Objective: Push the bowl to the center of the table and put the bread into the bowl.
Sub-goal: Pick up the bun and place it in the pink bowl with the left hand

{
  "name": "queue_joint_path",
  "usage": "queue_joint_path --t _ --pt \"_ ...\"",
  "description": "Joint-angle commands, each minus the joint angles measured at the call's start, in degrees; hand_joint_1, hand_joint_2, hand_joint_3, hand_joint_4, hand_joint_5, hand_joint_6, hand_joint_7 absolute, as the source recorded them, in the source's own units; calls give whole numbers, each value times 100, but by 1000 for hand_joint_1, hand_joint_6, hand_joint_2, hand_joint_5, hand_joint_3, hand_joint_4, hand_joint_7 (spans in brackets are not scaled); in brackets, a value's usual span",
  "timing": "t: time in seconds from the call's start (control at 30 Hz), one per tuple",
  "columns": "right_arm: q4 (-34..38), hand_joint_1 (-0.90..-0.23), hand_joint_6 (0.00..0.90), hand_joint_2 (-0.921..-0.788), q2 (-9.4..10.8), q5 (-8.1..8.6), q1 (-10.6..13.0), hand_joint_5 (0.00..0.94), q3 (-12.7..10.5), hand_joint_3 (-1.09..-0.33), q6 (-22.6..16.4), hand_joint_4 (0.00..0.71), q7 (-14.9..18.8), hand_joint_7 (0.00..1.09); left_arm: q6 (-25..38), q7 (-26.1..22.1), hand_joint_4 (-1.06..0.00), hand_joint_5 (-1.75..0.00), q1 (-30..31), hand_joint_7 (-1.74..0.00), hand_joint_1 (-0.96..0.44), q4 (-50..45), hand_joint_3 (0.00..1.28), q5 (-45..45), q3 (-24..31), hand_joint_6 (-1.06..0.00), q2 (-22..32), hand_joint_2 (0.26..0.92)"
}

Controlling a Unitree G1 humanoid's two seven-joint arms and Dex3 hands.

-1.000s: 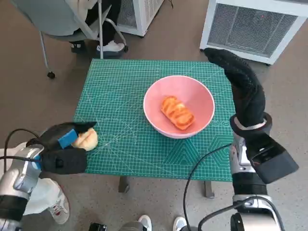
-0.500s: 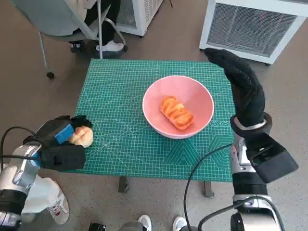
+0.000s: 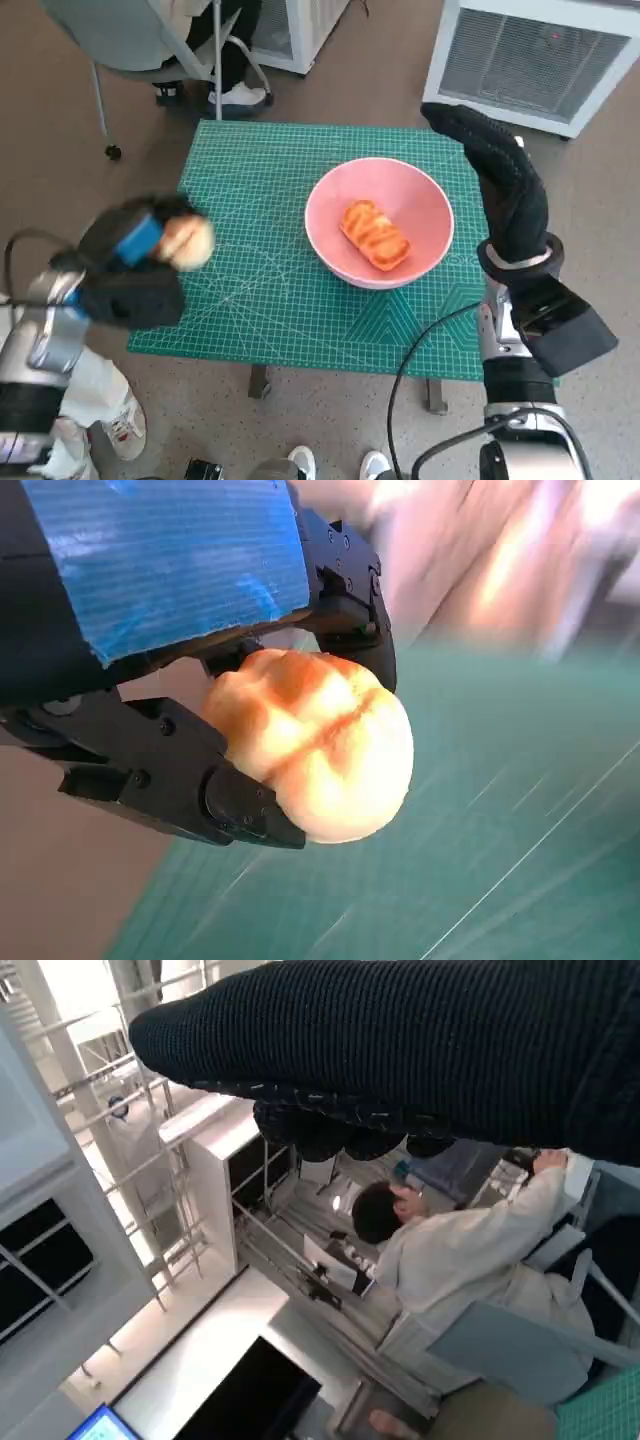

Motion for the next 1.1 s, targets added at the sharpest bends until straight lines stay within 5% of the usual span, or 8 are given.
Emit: queue_joint_path --t 0.03,0.27,0.83,0.9,0.97,1.0,1.1 --pt "102 -605 -1 -921 -51 40 -27 48 -18 -784 -31 312 78 694 131 7 -668 -1165 -563 -1252 0 -405 103 -116 -95 -567 -540 921" --pt "93 -599 -1 -921 -57 27 -50 49 -4 -789 -55 312 111 695 40 130 -662 -1163 -1409 -1247 0 -143 99 58 -504 -580 -1386 920" --pt "115 -602 -1 -921 -127 52 27 52 -78 -786 -163 312 173 695 -654 483 -667 -1142 -2761 -1278 0 2289 103 201 -1198 -567 -2615 920" --pt "107 -602 -1 -921 -133 36 34 52 -83 -785 -165 312 155 695 -665 417 -642 -1171 -2814 -1296 -1 2524 122 188 -1252 -547 -2697 920" --pt "91 -599 -1 -921 -137 23 43 53 -86 -786 -164 312 136 695 -589 279 -505 -1314 -2862 -1402 -1 2700 231 206 -1328 -437 -2749 921" --pt "81 -598 -1 -921 -137 15 46 53 -87 -786 -162 312 126 695 -543 206 -418 -1185 -2884 -1306 -30 2763 237 215 -1363 -362 -2763 904" --pt "38 -595 -1 -921 -128 -10 63 53 -91 -787 -161 312 84 695 -58 -431 -160 -415 -2982 -790 -162 2808 165 184 -1469 -122 -2784 873"
